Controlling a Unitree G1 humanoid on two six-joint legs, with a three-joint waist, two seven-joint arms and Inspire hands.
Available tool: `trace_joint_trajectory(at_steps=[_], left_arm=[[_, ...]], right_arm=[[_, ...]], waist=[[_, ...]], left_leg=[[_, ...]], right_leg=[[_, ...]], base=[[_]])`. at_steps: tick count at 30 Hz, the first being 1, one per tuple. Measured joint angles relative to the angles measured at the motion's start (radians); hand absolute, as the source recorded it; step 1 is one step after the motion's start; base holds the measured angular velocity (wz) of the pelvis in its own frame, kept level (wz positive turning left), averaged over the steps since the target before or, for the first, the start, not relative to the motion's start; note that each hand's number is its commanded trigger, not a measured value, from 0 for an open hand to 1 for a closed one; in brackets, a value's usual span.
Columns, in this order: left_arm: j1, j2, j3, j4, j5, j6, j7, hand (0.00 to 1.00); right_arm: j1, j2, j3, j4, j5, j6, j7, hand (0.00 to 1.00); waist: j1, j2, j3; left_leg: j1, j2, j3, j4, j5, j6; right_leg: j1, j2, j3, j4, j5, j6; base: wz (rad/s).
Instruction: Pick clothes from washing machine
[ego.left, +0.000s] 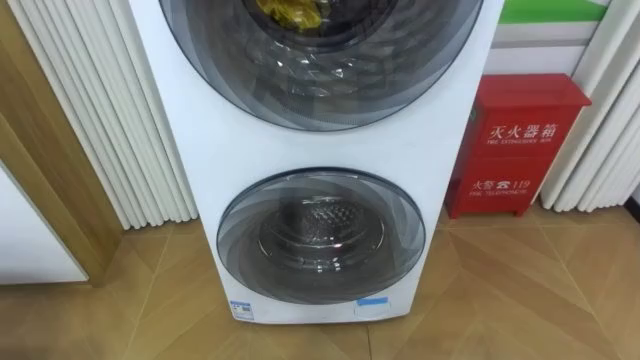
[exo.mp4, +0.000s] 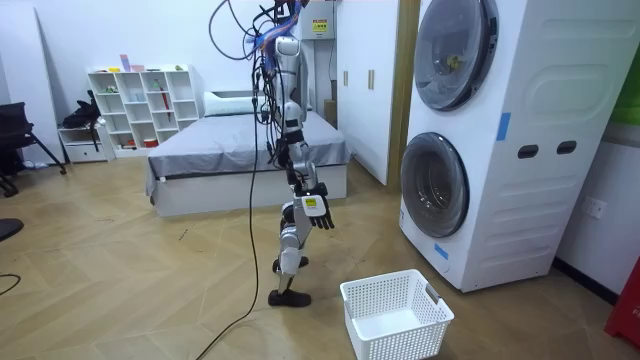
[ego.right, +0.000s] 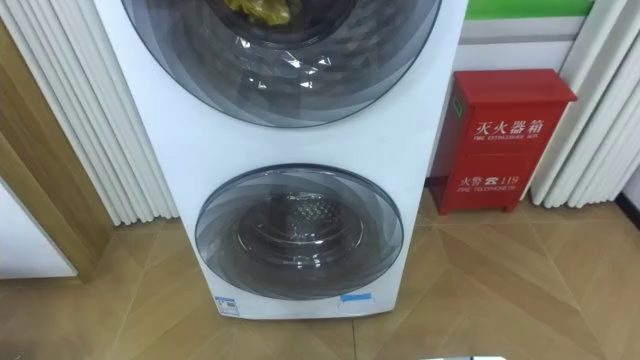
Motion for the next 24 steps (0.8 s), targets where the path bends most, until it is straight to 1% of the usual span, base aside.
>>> trace_joint_trajectory(at_steps=[4,13,17,18,20,21,22,23,24], left_arm=[[0.000,0.000,0.001,0.000,0.002,0.000,0.000,0.00],[0.005,-0.001,0.000,0.000,0.001,0.001,-0.003,0.00],[0.004,0.001,0.002,-0.003,0.000,0.006,-0.025,0.00],[0.002,0.001,0.002,-0.003,0.000,0.008,-0.030,0.00],[-0.004,0.001,0.003,-0.003,0.001,0.008,-0.041,0.00],[-0.009,0.002,0.003,-0.001,0.002,0.009,-0.046,0.00],[-0.011,0.003,0.006,0.004,0.000,0.009,-0.047,0.00],[-0.013,0.005,0.017,0.004,0.001,0.010,-0.049,0.00],[-0.013,0.005,0.023,0.002,0.001,0.011,-0.050,0.00]], right_arm=[[-0.001,0.000,0.000,-0.001,-0.010,-0.001,0.001,0.00],[-0.015,-0.003,0.000,0.007,-0.044,0.001,-0.002,0.00],[-0.025,-0.006,0.000,0.011,-0.056,0.006,-0.014,0.00],[-0.036,-0.007,-0.001,0.011,-0.076,0.014,-0.021,0.00],[-0.051,-0.013,-0.004,-0.017,-0.113,0.029,-0.036,0.00],[-0.051,-0.021,-0.011,-0.088,-0.146,0.046,-0.053,0.00],[-0.064,-0.026,-0.025,-0.155,-0.165,0.045,-0.070,0.00],[-0.104,-0.028,-0.044,-0.199,-0.172,0.045,-0.094,0.00],[-0.128,-0.031,-0.053,-0.217,-0.171,0.045,-0.103,0.00]], waist=[[0.000,0.001,0.0005],[0.009,0.004,0.0008],[0.013,0.001,-0.0008],[0.013,0.000,-0.0011],[0.014,0.000,-0.0008],[0.014,0.000,0.0030],[0.014,-0.001,0.0051],[0.014,-0.006,0.0070],[0.013,-0.008,0.0083]], left_leg=[[-0.001,0.001,-0.002,0.000,-0.003,0.004],[0.004,0.002,-0.003,-0.001,-0.004,0.006],[0.004,0.002,-0.003,0.000,-0.004,0.006],[0.005,0.003,-0.003,0.001,-0.004,0.006],[0.004,0.003,-0.004,0.002,-0.004,0.006],[0.004,0.002,-0.004,0.003,-0.003,0.006],[0.005,0.001,-0.004,0.003,-0.003,0.007],[0.003,0.000,-0.004,0.004,-0.002,0.008],[0.002,0.000,-0.004,0.005,-0.002,0.009]], right_leg=[[0.000,0.001,-0.002,0.003,0.000,0.000],[0.002,0.001,-0.003,0.018,0.000,0.000],[0.002,0.001,-0.004,0.020,0.000,0.000],[0.001,0.001,-0.004,0.022,0.000,0.000],[0.005,0.000,-0.005,0.029,0.000,0.000],[0.005,-0.002,-0.005,0.034,0.000,0.000],[0.004,-0.003,-0.003,0.034,0.000,0.000],[0.001,-0.004,-0.003,0.034,0.000,0.000],[0.000,-0.005,-0.005,0.035,0.000,0.000]], base=[[0.00],[0.00],[0.00],[0.00],[0.00],[0.00],[-0.04],[-0.04],[0.00]])
